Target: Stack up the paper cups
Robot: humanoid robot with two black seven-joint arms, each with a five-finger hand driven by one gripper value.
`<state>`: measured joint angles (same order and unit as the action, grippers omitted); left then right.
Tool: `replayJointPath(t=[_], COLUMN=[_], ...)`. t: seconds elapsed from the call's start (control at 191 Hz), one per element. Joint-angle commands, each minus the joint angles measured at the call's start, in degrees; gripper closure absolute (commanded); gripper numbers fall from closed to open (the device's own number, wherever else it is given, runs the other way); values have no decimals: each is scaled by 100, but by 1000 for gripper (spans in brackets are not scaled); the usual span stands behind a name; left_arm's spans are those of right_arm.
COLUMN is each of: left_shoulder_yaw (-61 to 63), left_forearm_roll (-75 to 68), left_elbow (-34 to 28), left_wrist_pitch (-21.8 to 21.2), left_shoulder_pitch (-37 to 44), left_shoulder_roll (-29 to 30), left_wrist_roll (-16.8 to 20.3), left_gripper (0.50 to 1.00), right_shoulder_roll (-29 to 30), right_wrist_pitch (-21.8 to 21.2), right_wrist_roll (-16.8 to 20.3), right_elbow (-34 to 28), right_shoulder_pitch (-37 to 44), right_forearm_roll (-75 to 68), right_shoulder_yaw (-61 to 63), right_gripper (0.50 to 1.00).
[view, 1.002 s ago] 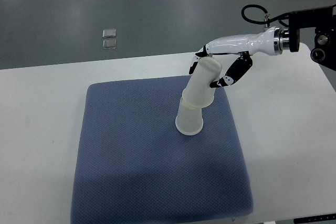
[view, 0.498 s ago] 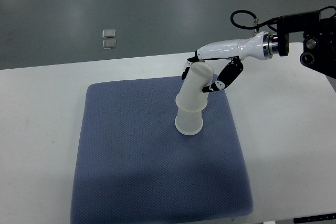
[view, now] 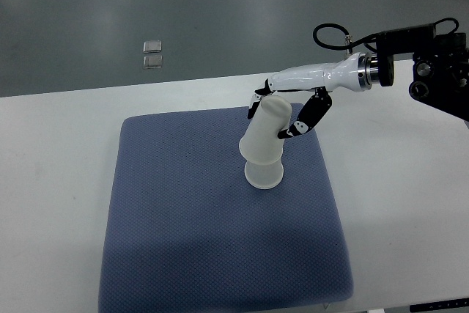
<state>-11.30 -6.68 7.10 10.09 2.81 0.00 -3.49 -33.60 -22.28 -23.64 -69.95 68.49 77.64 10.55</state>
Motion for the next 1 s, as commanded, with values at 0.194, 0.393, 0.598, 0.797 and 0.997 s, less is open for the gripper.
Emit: replayJointPath(t=[0.194, 0.393, 0.598, 0.797, 0.997], left_shoulder_yaw=[-4, -4, -4, -4, -4], left_forearm_roll=[0, 0, 0, 0, 0], left_elbow=[2, 2, -7, 2, -7], left_wrist_pitch=[2, 2, -7, 2, 2], left_shoulder_pitch=[0, 0, 0, 0, 0], left_shoulder_roll=[0, 0, 0, 0, 0], left_wrist_roll=[-2, -2, 7, -2, 7], left_gripper=[500, 500, 500, 500, 500], right_shoulder_roll=[-15, -103, 55, 548, 1233], right_wrist_pitch=[-48, -224, -734, -743, -725], right_wrist_roll=[-9, 44, 694, 1389, 1678], right_elbow=[149, 878, 1669, 2082, 2908], right_shoulder_pitch=[-38, -91, -372, -882, -1233], right_forearm_roll=[-214, -1902, -4168, -5532, -6893], right_shoulder_yaw=[404, 492, 492, 536, 545], right_gripper=[591, 591, 591, 591, 593])
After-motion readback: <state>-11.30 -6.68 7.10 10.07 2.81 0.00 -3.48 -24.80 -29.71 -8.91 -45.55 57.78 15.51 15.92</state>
